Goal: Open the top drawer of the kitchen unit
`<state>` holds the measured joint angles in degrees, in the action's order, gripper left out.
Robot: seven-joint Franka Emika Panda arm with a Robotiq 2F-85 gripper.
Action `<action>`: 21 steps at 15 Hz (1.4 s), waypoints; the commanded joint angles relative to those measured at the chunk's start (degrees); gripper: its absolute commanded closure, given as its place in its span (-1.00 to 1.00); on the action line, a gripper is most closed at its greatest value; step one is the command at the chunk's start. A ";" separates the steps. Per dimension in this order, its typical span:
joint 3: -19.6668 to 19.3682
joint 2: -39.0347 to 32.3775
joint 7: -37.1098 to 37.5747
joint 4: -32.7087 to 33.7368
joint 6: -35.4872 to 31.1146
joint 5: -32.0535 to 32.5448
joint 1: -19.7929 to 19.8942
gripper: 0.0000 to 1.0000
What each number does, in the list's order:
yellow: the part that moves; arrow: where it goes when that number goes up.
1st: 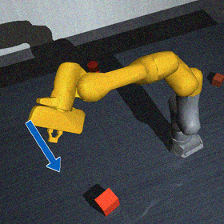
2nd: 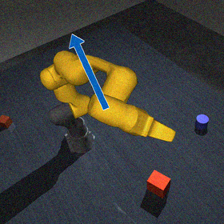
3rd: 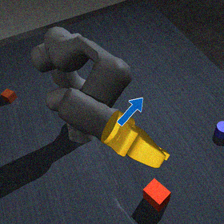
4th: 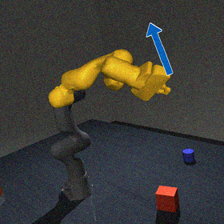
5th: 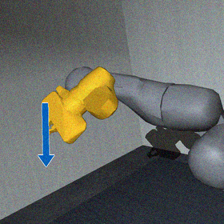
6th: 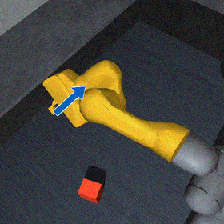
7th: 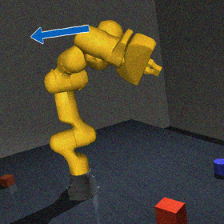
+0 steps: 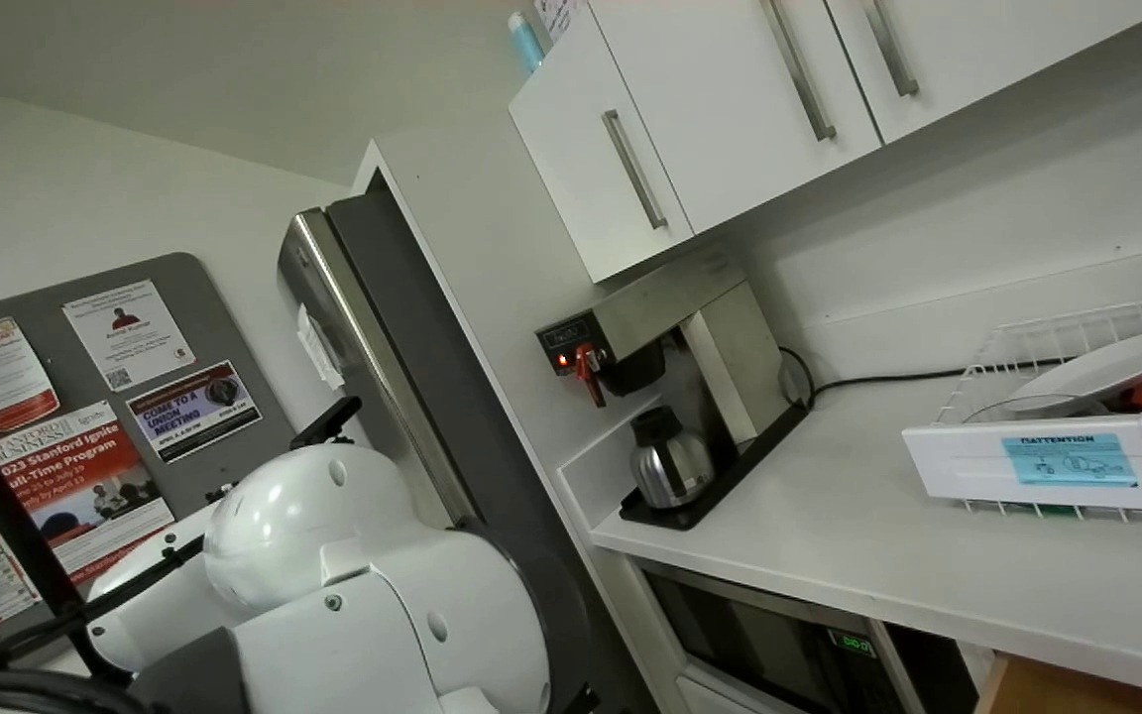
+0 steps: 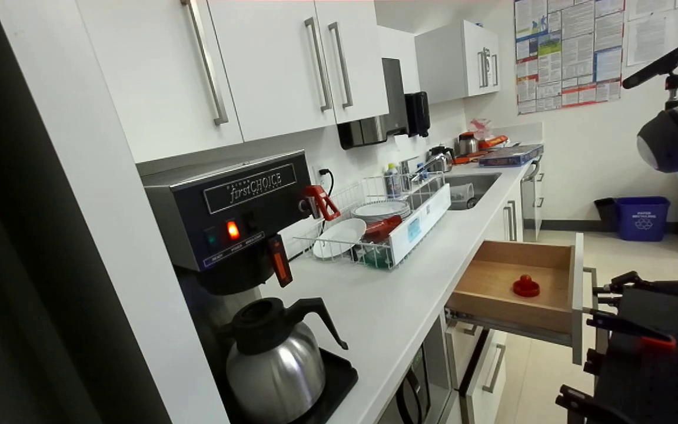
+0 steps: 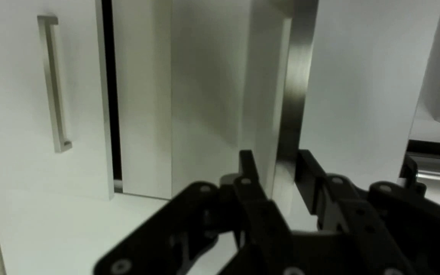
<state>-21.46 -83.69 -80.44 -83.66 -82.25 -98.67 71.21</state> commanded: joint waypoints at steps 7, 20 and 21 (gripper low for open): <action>-3.90 15.48 -8.71 -5.41 -4.02 9.19 -0.35 -1.00; -2.57 45.35 -32.22 -37.55 -41.24 15.50 -21.30 -1.00; -2.20 47.13 -34.81 -39.97 -44.40 14.28 -23.23 -1.00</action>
<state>-24.37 -44.25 -108.48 -113.73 -118.01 -81.75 52.81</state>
